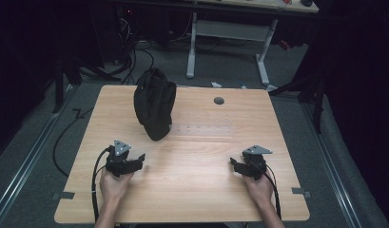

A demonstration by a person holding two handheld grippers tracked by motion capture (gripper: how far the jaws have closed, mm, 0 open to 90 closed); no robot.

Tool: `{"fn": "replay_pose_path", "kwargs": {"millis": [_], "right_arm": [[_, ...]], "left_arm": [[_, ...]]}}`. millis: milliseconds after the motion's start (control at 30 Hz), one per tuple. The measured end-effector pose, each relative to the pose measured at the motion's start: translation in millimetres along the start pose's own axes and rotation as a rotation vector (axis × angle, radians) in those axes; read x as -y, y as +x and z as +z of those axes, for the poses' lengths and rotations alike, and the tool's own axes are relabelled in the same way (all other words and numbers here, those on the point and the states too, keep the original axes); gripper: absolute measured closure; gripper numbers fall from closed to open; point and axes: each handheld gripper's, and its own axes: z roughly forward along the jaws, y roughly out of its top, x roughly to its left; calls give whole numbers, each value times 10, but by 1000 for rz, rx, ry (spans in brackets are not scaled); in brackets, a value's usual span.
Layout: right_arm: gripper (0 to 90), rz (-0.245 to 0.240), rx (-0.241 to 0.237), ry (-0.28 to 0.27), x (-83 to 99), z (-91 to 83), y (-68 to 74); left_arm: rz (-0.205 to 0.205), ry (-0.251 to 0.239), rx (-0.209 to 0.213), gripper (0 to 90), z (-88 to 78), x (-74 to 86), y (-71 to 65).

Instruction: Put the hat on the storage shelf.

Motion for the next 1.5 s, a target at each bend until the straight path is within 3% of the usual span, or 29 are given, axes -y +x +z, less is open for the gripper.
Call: {"fn": "replay_pose_path", "kwargs": {"millis": [433,633,800,833,900,1500], "right_arm": [[395,0,0,0,0,0,0],[395,0,0,0,0,0,0],[395,0,0,0,0,0,0],[395,0,0,0,0,0,0],[395,0,0,0,0,0,0],[394,0,0,0,0,0,1]], "left_arm": [[37,33,-32,270,90,90,4],[83,73,-51,267,149,182,-8],[59,50,-42,269,140,201,5],[23,45,-35,269,129,199,33],[6,52,-38,265,121,191,49],[-7,51,-40,259,118,188,54]]}}
